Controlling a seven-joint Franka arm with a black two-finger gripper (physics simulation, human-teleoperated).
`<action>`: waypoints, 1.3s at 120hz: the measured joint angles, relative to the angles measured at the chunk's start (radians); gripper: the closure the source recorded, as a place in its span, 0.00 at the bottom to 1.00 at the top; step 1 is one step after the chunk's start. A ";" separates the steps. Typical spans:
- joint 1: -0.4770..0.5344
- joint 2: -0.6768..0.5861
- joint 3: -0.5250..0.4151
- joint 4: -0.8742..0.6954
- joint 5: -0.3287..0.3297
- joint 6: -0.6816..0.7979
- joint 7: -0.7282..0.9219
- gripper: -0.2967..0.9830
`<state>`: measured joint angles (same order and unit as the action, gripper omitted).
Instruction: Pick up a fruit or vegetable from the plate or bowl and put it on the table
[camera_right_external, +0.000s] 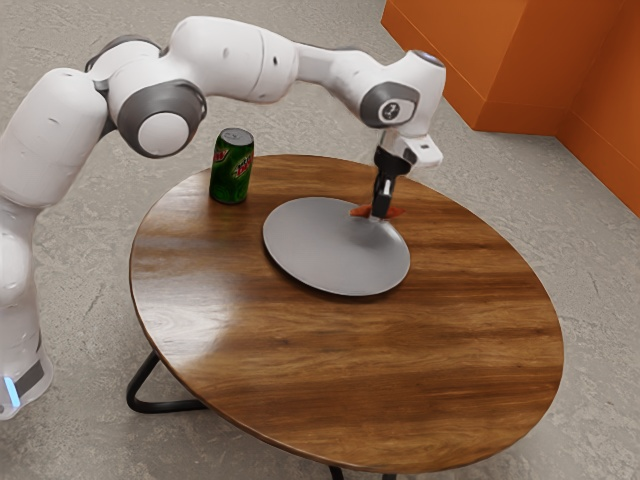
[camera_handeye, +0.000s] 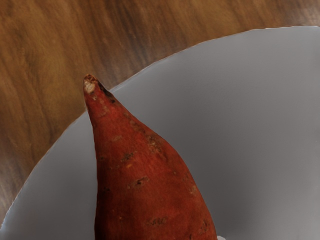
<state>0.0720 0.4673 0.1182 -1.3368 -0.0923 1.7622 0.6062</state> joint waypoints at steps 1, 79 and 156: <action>0.000 0.000 0.000 0.004 0.000 0.000 -0.001 0.64; -0.141 -0.005 -0.129 0.118 0.006 -0.001 -0.132 0.64; -0.201 0.045 -0.207 0.113 -0.010 -0.001 -0.239 0.38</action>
<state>-0.1289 0.5119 -0.0890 -1.2237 -0.1021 1.7612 0.3673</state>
